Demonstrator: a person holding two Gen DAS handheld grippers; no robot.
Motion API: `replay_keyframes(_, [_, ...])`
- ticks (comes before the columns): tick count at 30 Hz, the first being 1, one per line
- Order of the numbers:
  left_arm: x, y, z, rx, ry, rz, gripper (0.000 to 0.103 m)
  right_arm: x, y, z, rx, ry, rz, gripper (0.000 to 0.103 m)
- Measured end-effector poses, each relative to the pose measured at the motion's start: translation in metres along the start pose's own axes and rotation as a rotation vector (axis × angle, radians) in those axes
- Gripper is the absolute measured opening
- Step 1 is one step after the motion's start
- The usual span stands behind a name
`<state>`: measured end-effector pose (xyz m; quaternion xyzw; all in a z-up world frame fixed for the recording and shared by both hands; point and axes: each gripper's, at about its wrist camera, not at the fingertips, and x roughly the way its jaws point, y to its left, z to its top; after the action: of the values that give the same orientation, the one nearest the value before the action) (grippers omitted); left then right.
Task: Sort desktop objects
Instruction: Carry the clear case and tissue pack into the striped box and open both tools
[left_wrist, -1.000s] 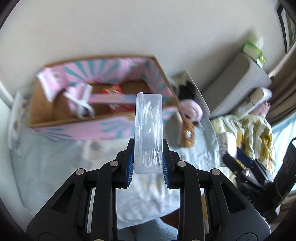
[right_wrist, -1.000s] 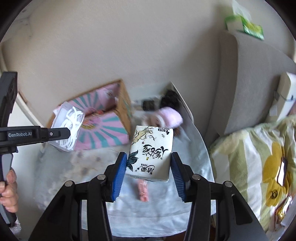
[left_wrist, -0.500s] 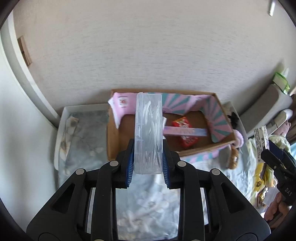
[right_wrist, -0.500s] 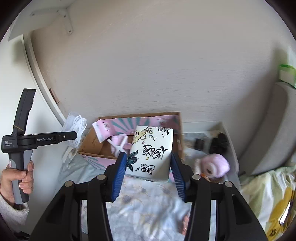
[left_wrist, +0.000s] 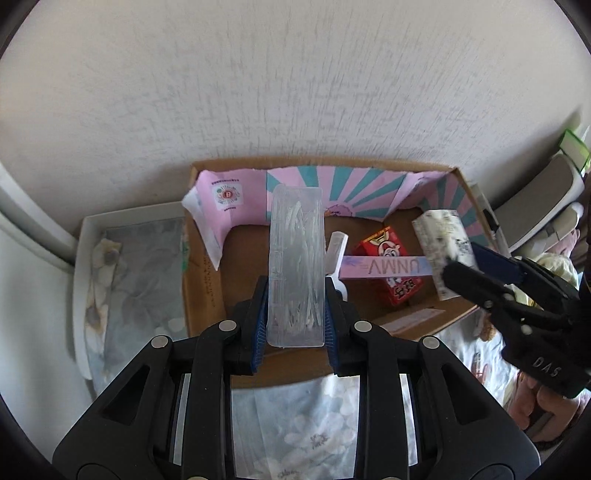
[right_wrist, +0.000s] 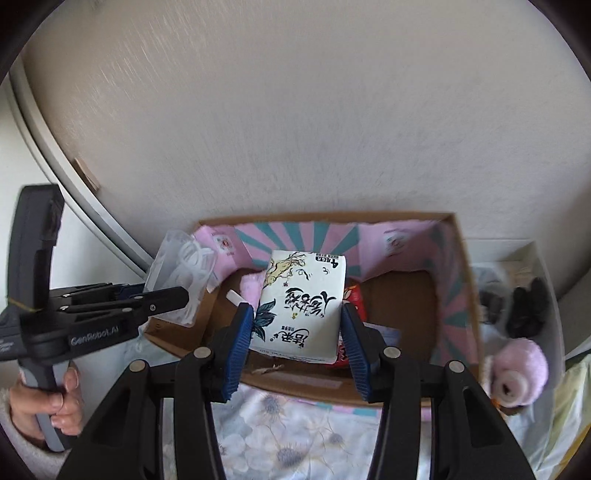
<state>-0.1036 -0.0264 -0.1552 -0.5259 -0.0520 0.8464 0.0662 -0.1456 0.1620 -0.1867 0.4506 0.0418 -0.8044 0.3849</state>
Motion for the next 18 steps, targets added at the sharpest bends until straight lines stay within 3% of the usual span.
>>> replay_keyframes(8, [0.016,0.005,0.004,-0.002,0.022,-0.042,0.026,0.026,0.0,0.0,0.0,0.035,0.002,0.045])
replay_keyframes(10, [0.009,0.003,0.008,0.019,0.002,-0.105,0.053,0.028,-0.001,0.004,-0.002,0.042,0.015,0.05])
replay_keyframes(12, [-0.006,-0.001,0.012,0.056,-0.058,-0.06,0.097,0.027,-0.001,0.006,-0.009,0.045,-0.013,0.065])
replay_keyframes(13, [-0.014,-0.002,0.013,0.07,-0.095,-0.032,0.102,0.023,-0.002,0.006,-0.014,0.04,-0.038,0.069])
replay_keyframes(15, [-0.032,0.0,0.015,0.079,-0.164,0.012,0.103,0.01,-0.004,0.006,-0.023,0.002,-0.043,0.073])
replay_keyframes(18, [-0.044,0.007,0.018,0.063,-0.175,0.043,0.103,-0.006,-0.005,0.005,-0.027,-0.038,-0.044,0.079])
